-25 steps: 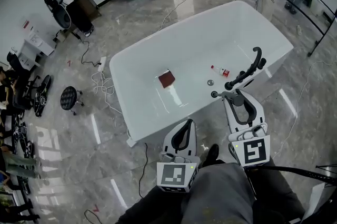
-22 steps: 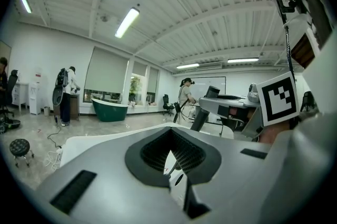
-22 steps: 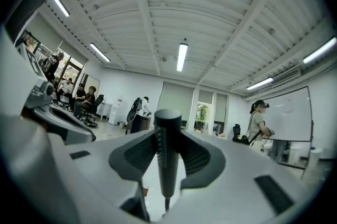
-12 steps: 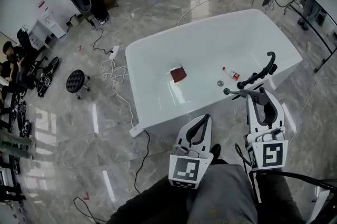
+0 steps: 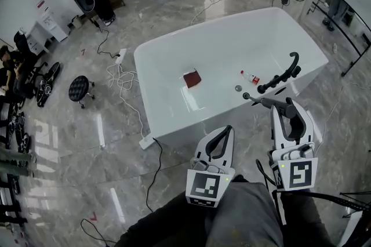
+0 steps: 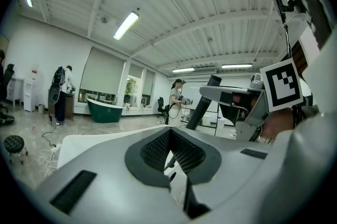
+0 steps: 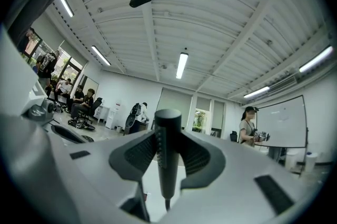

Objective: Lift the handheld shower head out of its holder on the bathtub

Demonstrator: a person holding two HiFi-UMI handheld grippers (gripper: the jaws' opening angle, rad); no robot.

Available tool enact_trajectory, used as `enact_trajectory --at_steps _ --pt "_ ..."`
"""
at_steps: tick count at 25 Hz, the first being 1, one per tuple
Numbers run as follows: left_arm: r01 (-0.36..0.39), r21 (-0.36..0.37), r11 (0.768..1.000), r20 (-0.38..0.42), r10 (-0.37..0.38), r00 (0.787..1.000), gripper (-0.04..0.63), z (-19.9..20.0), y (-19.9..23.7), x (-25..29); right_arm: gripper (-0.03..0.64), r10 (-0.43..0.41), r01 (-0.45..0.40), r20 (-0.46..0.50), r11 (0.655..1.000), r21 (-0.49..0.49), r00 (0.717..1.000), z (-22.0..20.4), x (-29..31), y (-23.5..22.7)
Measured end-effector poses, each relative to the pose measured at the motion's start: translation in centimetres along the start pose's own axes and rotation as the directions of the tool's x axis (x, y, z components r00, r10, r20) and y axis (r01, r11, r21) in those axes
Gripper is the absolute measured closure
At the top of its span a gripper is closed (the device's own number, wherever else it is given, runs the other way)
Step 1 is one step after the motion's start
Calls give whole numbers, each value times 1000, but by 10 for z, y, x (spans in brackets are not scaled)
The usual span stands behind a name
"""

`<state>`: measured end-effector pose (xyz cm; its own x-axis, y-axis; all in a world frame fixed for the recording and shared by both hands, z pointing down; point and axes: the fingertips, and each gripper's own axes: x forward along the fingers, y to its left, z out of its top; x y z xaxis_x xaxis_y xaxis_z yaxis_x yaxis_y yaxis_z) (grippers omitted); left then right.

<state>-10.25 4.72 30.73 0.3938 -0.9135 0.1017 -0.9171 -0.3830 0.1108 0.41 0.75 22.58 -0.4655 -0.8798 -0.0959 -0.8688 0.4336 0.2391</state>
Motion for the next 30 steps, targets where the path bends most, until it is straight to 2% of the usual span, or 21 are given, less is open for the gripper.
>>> enact_trajectory --at_steps 7,11,21,30 --pt "-2 11 1000 14 2 1000 592 8 -8 1 476 15 -15 32 1000 6 999 9 -7 1" --pt "-7 26 1000 20 7 1000 592 12 -31 1 476 30 -31 83 999 14 996 21 -21 -8" --pt "-14 36 999 -4 15 1000 592 -1 -100 -31 476 26 -29 111 999 33 993 35 -92 -30" --pt "-32 51 998 -17 33 999 592 -12 -142 -72 476 36 -43 147 998 46 988 54 -152 -25"
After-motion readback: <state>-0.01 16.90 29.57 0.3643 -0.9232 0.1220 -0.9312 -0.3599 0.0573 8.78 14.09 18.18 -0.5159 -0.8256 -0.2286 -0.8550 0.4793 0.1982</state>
